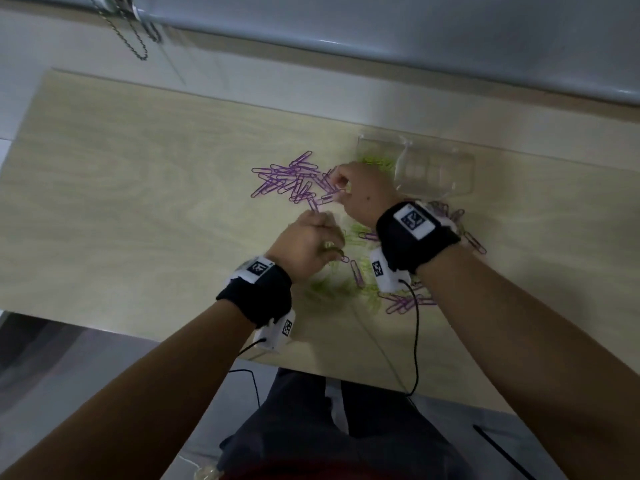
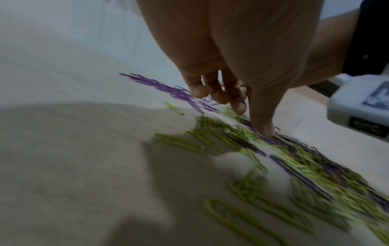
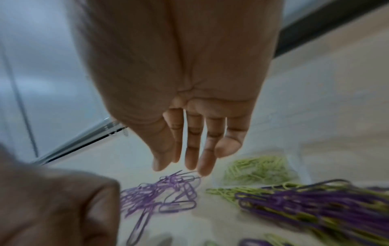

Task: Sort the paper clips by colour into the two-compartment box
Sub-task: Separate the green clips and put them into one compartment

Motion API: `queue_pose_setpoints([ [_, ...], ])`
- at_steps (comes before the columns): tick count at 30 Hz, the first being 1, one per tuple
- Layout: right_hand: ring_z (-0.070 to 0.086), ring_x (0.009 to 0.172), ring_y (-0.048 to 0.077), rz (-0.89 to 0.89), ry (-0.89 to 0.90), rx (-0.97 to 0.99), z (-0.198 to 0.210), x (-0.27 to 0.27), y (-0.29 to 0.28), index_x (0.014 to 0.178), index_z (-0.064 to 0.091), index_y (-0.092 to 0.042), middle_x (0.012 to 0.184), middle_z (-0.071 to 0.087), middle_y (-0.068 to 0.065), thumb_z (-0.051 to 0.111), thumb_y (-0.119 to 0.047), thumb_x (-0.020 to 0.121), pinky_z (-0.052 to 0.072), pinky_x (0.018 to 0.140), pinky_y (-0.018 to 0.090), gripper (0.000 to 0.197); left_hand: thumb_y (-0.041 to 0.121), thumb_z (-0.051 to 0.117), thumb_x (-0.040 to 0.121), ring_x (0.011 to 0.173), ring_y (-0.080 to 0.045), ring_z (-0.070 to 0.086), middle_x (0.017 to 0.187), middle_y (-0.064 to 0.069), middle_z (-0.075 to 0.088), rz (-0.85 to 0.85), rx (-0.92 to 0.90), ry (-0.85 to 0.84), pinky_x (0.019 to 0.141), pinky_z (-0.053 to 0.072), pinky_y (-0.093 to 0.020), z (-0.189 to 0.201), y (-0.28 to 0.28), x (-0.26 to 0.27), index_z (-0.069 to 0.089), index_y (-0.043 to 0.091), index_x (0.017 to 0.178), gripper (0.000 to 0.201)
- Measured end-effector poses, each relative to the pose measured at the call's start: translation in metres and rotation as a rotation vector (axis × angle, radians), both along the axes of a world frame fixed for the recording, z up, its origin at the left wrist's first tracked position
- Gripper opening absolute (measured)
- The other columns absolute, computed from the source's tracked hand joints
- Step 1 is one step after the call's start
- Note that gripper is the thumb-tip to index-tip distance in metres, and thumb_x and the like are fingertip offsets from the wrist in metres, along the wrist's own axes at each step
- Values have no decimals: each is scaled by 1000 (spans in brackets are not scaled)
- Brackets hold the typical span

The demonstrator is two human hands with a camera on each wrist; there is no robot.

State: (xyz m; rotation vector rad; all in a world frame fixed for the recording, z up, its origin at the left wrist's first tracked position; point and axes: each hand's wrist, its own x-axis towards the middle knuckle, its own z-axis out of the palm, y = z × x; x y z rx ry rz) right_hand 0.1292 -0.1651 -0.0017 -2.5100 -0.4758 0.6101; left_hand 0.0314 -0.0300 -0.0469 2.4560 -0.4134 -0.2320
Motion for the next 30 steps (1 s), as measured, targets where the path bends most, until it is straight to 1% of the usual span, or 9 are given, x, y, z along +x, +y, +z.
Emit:
queue_pose_setpoints([
  [2, 54, 93, 22, 47, -77, -86, 2, -19, -12, 99, 58, -16, 108, 53, 3, 61, -15, 86, 47, 82, 38, 13, 28, 72, 76, 98, -28, 50, 104, -5, 59, -78, 89, 30, 85, 45, -36, -2, -11, -3, 70, 15, 95, 23],
  [6, 55, 83, 22, 29, -11, -194, -2, -67, -40, 78, 56, -20, 92, 49, -1, 58, -22, 85, 41, 65, 31, 8, 21, 65, 76, 99, -29, 46, 106, -11, 53, -107, 252, 85, 81, 44, -42, -3, -21, -2, 61, 11, 97, 23],
  [13, 57, 89, 26, -122, 75, -194, -30, -106, -40, 81, 61, -11, 101, 55, 6, 64, -21, 81, 46, 68, 32, 10, 16, 57, 78, 97, -27, 44, 102, -10, 50, -107, 203, 138, 77, 42, -40, -3, -21, -4, 52, 11, 89, 14],
  [16, 58, 91, 27, -192, 67, -134, -36, -107, -40, 83, 61, -12, 101, 56, 7, 63, -18, 83, 49, 73, 34, 7, 13, 58, 79, 84, -20, 49, 88, -6, 55, 13, -70, 161, 72, 39, -33, 1, -16, -3, 53, 10, 81, 7],
  [19, 57, 86, 24, -234, 118, -56, -35, -106, -41, 79, 60, -15, 94, 57, 5, 64, -19, 84, 50, 74, 35, 8, 2, 57, 87, 62, 0, 48, 74, -3, 51, 275, -458, 272, 60, 38, -16, 10, -10, -1, 49, 2, 81, 9],
  [22, 58, 77, 20, -283, 225, 83, -30, -102, -44, 70, 54, -18, 77, 59, 1, 65, -15, 82, 50, 70, 35, 17, -4, 50, 91, 58, -9, 49, 74, -19, 50, 467, -748, 307, 58, 43, -13, 14, 1, 9, 46, 2, 86, 8],
  [25, 55, 73, 16, -304, 245, 207, -21, -88, -44, 75, 53, -13, 76, 57, 3, 63, -10, 84, 40, 62, 26, 14, -8, 56, 80, 60, -8, 58, 63, -8, 58, 741, -981, 324, 62, 51, -18, 11, 21, 27, 49, 5, 77, 14],
  [27, 49, 66, 7, -305, 203, 240, -14, -72, -35, 75, 53, -13, 71, 53, -4, 66, -14, 84, 35, 57, 19, 16, 2, 59, 79, 67, -15, 60, 66, 0, 61, 819, -680, 214, 68, 52, -26, 7, 35, 38, 53, 12, 74, 13],
  [30, 52, 69, 7, -313, 167, 251, -9, -46, -14, 81, 58, -13, 74, 54, -9, 69, -18, 84, 42, 64, 23, 12, 6, 60, 83, 78, -23, 57, 82, -6, 62, 640, -96, 48, 74, 48, -29, 1, 47, 48, 59, 9, 84, 3],
])
